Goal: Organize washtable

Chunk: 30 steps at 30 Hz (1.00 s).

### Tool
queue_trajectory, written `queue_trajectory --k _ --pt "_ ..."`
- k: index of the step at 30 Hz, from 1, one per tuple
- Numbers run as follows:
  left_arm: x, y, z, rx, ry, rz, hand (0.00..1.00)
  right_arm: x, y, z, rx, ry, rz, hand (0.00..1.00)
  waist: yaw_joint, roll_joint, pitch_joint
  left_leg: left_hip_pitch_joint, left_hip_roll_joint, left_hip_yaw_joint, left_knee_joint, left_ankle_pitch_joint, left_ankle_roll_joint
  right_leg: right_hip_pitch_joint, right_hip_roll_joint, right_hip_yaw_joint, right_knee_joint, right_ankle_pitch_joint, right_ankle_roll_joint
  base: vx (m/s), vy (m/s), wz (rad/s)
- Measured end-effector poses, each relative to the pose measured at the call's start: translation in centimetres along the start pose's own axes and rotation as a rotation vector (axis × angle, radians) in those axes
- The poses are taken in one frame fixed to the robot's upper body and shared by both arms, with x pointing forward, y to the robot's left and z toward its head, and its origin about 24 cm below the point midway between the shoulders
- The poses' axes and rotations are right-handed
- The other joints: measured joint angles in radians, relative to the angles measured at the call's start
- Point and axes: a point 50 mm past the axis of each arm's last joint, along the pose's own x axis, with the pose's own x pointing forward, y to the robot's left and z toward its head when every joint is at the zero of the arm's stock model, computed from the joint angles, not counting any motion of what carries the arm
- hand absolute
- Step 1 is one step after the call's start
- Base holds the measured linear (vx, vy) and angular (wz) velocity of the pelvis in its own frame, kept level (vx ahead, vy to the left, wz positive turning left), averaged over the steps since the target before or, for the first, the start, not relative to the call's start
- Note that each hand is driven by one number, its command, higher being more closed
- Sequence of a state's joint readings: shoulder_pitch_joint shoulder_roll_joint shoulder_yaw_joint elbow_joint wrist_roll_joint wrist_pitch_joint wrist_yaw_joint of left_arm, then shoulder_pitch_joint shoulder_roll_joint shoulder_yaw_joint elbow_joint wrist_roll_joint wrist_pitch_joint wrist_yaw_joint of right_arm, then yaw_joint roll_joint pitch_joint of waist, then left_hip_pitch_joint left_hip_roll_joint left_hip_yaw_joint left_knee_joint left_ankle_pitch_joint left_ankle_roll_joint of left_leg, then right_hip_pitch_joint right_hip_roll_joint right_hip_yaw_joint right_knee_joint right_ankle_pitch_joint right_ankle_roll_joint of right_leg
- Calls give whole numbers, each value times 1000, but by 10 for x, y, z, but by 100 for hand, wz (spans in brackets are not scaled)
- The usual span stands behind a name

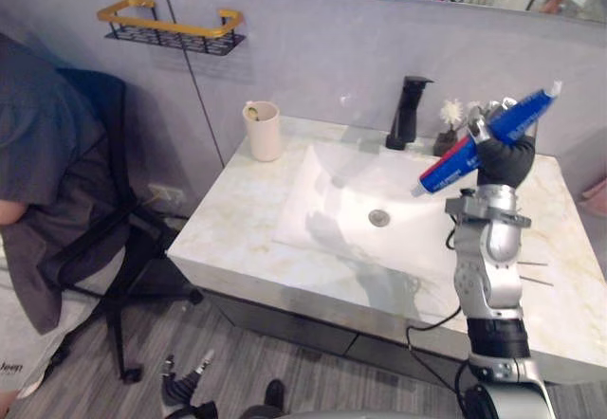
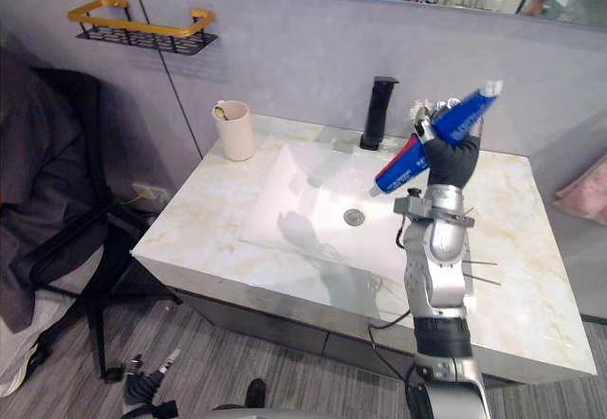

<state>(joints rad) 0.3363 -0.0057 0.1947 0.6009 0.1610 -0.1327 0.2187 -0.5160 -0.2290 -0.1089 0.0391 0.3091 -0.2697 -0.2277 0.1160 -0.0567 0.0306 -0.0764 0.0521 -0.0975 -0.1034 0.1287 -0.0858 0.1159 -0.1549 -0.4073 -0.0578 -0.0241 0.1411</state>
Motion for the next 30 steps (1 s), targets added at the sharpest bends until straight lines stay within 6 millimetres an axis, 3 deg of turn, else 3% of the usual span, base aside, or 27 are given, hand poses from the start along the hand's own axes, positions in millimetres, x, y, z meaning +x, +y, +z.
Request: queue_trajectory --k 6,12,16,24,30 --pt "4 1 5 94 -37 -68 0 66 37 43 -59 -195 32 100 69 -31 23 -44 -5 -58 6 10 -2 0 7 -63 -21 0 0 8 -28 31" --pt "12 -3 16 132 -73 -110 0 108 73 85 -122 -328 45 100 120 -41 80 -81 -13 -94 7 25 -4 -1 13 -113 -37 0 0 16 -21 24" --pt "17 -2 23 141 -100 -111 0 124 81 94 -209 -344 13 100 145 -46 113 -111 -18 -112 7 31 -5 -15 14 -133 -40 0 1 10 3 14" --pt "23 -5 32 169 -131 -114 0 145 80 95 -417 -311 -39 100 156 -50 192 -162 -19 -148 7 45 -8 -47 23 -168 -40 0 1 -8 8 13" --pt "25 -3 36 163 -139 -108 0 153 85 102 -443 -313 -43 100 175 -46 229 -189 -18 -150 8 47 -10 -73 26 -171 -41 0 1 1 9 1"
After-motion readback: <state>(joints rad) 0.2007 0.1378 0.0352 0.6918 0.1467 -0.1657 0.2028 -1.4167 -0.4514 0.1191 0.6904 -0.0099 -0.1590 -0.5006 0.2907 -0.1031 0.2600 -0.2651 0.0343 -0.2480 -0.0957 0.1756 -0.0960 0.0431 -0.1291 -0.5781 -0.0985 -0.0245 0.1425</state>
